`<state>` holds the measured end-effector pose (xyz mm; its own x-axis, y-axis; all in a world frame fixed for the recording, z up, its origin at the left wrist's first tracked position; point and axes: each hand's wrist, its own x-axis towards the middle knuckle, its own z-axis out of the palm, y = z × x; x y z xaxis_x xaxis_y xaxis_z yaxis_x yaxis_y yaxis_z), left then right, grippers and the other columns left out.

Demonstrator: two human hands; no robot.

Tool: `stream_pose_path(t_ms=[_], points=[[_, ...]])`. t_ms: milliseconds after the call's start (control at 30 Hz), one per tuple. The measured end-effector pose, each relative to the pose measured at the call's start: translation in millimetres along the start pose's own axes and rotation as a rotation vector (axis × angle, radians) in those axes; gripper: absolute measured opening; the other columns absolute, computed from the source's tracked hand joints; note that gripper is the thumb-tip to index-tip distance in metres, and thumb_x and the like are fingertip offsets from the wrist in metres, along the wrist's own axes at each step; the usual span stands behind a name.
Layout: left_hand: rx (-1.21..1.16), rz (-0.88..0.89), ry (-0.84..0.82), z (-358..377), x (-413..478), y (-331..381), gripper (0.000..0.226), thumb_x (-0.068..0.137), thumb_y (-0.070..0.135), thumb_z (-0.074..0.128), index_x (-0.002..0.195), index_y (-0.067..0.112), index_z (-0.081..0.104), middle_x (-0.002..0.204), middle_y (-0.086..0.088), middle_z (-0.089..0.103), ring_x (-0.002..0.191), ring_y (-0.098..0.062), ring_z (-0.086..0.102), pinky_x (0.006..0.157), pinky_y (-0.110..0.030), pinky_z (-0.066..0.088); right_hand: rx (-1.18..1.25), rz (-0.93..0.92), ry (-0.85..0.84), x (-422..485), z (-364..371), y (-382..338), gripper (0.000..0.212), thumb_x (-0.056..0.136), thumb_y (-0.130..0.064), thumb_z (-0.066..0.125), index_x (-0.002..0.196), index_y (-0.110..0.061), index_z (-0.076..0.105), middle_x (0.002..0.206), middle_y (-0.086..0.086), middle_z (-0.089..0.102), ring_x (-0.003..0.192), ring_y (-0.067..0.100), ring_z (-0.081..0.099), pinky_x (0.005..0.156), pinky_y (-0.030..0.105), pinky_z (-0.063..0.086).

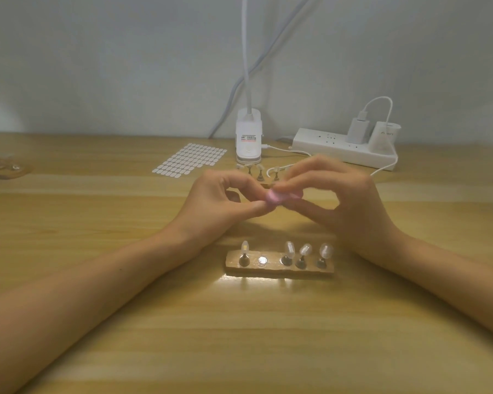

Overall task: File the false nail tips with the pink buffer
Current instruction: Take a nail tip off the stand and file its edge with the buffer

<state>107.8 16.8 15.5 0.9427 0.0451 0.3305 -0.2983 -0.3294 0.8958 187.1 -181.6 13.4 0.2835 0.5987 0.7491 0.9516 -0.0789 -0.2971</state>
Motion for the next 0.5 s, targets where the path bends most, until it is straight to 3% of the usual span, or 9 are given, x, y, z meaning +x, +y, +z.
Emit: stream_pose_path(t_ms=[67,167,267,400,500], points=[[0.004,-0.003,0.013,0.1,0.2,0.4,0.011,0.07,0.032,0.085,0.071,0.025,0.076,0.079,0.002,0.074,0.053,-0.005,0.049,0.056,-0.015,0.037,0.001,-0.031,-0.025,0.4,2.0,-0.6,0.018,0.086,-0.008,0.079,0.103,-0.007,0.078,0.098,0.008,0.07,0.088,0.019,0.068,0.08,0.032,0.056],[0.014,0.002,0.013,-0.6,0.9,-1.2,0.009,0.077,0.015,0.085,0.076,0.018,0.077,0.08,0.001,0.074,0.051,0.005,0.053,0.058,-0.01,0.038,-0.012,0.028,0.03,1.0,-0.5,2.5,0.02,0.086,-0.006,0.078,0.105,-0.007,0.077,0.098,0.008,0.071,0.088,0.021,0.069,0.078,0.038,0.056],[0.017,0.006,0.001,-0.6,0.3,-0.9,0.009,0.077,0.018,0.085,0.075,0.02,0.077,0.078,0.004,0.074,0.049,0.002,0.047,0.054,-0.012,0.037,0.0,-0.014,-0.02,-0.2,-0.2,1.7,0.02,0.087,-0.009,0.077,0.107,-0.008,0.077,0.098,0.008,0.07,0.09,0.022,0.068,0.08,0.032,0.056],[0.004,-0.006,0.006,-0.8,0.7,-1.3,0.007,0.079,0.012,0.084,0.078,0.017,0.079,0.083,0.001,0.076,0.064,-0.005,0.059,0.067,-0.029,0.047,-0.003,0.032,0.035,0.2,-1.1,2.1,0.019,0.086,-0.009,0.077,0.106,-0.009,0.077,0.098,0.009,0.071,0.089,0.021,0.069,0.078,0.037,0.055],[0.012,-0.001,0.003,-0.9,1.0,-1.7,0.008,0.078,0.017,0.085,0.076,0.019,0.077,0.083,-0.002,0.076,0.062,-0.012,0.053,0.061,-0.025,0.041,0.013,-0.043,-0.036,-0.8,1.5,-0.5,0.018,0.087,-0.008,0.078,0.104,-0.007,0.078,0.099,0.009,0.07,0.089,0.022,0.069,0.08,0.034,0.056]])
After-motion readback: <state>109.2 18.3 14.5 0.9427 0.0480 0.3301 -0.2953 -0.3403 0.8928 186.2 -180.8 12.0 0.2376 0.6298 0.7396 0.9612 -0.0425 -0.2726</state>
